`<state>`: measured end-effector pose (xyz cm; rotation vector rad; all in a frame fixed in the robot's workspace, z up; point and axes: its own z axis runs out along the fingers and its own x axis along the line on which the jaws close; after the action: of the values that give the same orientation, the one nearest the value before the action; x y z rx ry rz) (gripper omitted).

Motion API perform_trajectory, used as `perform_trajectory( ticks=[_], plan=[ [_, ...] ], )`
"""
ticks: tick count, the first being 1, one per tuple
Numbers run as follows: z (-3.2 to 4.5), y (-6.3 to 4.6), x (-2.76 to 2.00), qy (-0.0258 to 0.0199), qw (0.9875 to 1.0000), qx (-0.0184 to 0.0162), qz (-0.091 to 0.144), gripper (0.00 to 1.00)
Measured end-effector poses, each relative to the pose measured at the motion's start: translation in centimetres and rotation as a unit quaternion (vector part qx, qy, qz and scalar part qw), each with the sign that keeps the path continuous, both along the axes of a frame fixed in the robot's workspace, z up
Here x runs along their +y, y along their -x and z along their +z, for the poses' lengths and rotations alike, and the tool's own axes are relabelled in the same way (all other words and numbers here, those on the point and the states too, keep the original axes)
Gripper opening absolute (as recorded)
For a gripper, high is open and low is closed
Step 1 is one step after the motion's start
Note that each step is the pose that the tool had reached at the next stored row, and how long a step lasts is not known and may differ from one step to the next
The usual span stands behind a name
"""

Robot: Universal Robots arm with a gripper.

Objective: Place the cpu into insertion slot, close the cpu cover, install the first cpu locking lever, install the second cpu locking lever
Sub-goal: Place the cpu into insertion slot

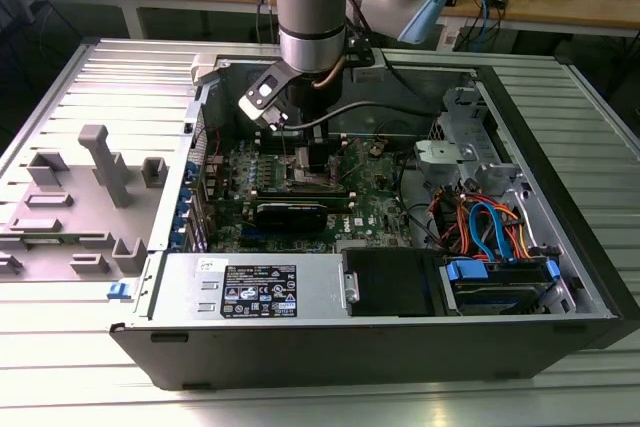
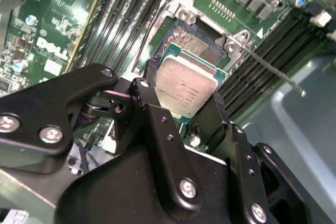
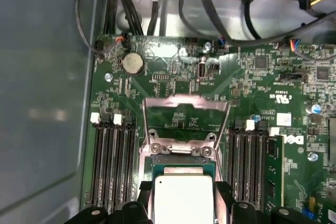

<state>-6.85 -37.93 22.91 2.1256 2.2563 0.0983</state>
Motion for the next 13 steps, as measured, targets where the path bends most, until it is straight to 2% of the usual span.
perform_trajectory(
  ticks=[5, 13],
  plan=[
    [-1.29, 0.1, 0.06, 0.0000, 0.9999, 0.0002, -0.010, 0.55],
    [-1.40, 0.1, 0.06, 0.0000, 0.9999, 0.0002, -0.010, 0.55]
  ],
)
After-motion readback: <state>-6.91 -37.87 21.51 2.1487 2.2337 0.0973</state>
